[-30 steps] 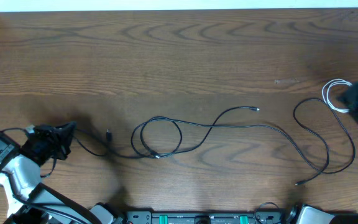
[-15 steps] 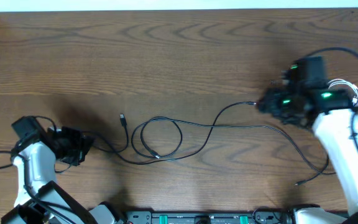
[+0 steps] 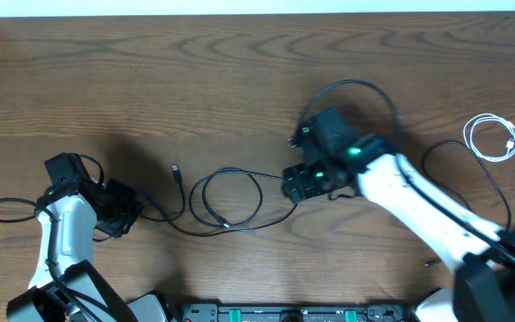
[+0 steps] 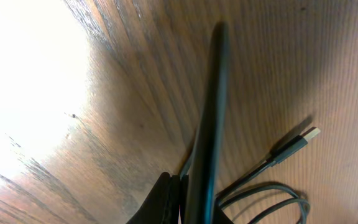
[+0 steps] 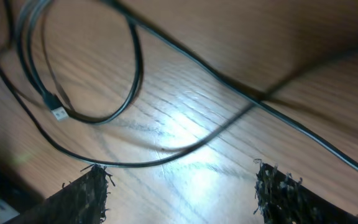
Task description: Untangle cables
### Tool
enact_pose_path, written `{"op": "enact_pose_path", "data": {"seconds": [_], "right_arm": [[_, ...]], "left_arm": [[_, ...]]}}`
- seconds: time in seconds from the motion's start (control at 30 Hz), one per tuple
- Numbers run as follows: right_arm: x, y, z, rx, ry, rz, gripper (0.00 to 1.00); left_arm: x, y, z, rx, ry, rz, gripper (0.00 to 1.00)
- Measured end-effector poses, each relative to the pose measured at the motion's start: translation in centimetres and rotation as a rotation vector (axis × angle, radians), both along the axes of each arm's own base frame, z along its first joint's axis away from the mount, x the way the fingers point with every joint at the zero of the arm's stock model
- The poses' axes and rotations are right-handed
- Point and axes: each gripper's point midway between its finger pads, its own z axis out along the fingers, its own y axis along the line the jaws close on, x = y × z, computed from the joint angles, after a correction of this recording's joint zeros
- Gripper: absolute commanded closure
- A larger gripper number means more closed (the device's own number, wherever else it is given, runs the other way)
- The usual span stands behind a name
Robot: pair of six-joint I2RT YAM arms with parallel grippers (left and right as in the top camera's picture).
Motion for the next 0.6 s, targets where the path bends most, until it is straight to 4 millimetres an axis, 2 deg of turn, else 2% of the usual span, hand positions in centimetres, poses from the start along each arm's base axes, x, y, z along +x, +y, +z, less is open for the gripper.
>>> {"op": "enact_pose_path", "data": {"seconds": [0.17, 0.27, 0.33, 0.47, 0.6], "right_arm": [[-0.1, 2.7, -1.7, -0.083, -0.038, 0.130, 0.25], [0.5, 4.3, -2.2, -0.096, -0.077, 0.174, 0.34], [1.0, 5.5, -2.8, -0.091, -0.111, 0.199, 0.36], [1.6, 7.6, -5.0, -0.115, -0.168, 0.235, 0.34], [2.1, 8.1, -6.7, -0.182, -0.230, 0.254, 0.32]], "left_arm": [[-0.2, 0.0, -0.1, 0.007, 0.007, -0.017, 0.92], [-0.4, -0.1, -0.1, 0.005, 0.013, -0.025, 0.92], [-0.4, -0.1, -0.1, 0.006, 0.013, -0.027, 0.92], [-0.4, -0.1, -0.1, 0.006, 0.013, -0.030, 0.92], [-0.4, -0.2, -0.1, 0.007, 0.013, -0.036, 0.92]]}}
